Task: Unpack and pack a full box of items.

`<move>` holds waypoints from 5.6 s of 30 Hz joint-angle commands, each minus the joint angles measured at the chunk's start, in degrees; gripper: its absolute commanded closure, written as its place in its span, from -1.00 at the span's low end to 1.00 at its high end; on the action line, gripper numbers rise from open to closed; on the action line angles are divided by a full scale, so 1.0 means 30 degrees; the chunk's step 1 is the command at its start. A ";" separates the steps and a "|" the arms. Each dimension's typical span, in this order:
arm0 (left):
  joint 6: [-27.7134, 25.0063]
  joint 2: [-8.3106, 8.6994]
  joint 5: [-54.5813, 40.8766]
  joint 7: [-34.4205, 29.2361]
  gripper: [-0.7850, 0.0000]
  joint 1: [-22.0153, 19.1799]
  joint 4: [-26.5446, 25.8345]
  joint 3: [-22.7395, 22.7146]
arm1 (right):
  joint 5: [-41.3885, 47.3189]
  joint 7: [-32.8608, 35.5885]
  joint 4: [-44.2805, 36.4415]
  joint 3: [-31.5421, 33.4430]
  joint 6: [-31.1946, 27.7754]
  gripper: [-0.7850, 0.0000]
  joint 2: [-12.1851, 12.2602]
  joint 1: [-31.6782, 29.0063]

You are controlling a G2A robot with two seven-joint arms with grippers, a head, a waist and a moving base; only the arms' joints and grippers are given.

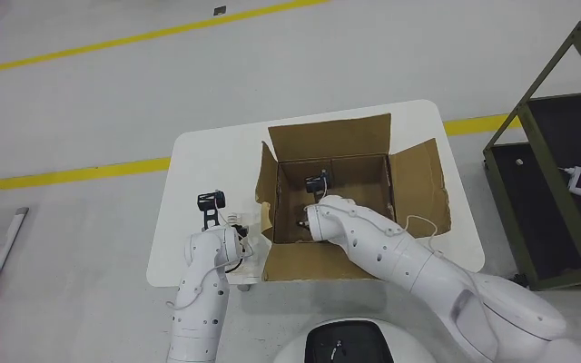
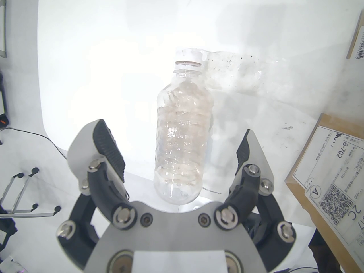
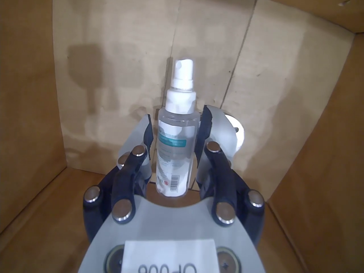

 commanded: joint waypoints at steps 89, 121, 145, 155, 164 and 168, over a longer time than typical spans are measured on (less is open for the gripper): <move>0.0000 0.0000 0.0000 0.0000 -1.00 0.0000 0.0000 0.0000 | -0.8519 -0.1238 -2.3590 2.4881 -0.6547 1.00 0.4574 -1.8838; 0.0000 0.0000 0.0000 0.0000 -1.00 0.0000 0.0000 0.0000 | -1.1699 0.2267 -1.6530 2.0550 -0.9433 0.43 0.4793 -1.6362; 0.0000 0.0000 0.0000 0.0000 -1.00 0.0000 0.0000 0.0000 | -0.5926 -0.1426 -2.1684 2.4709 -0.5470 0.00 0.4685 -1.6494; 0.0000 0.0000 0.0000 0.0000 -1.00 0.0000 0.0000 0.0000 | -0.0853 -0.5130 -2.7211 2.4858 -0.6554 1.00 0.4462 -1.7118; 0.0000 0.0000 0.0000 0.0000 -1.00 0.0000 0.0000 0.0000 | -0.8046 -0.1628 -2.5638 1.7077 -0.8064 1.00 0.4659 -1.4515; 0.0000 0.0000 0.0000 0.0000 -1.00 0.0000 0.0000 0.0000 | -1.0319 0.0352 -2.3456 1.4134 -0.7492 1.00 0.4476 -1.3000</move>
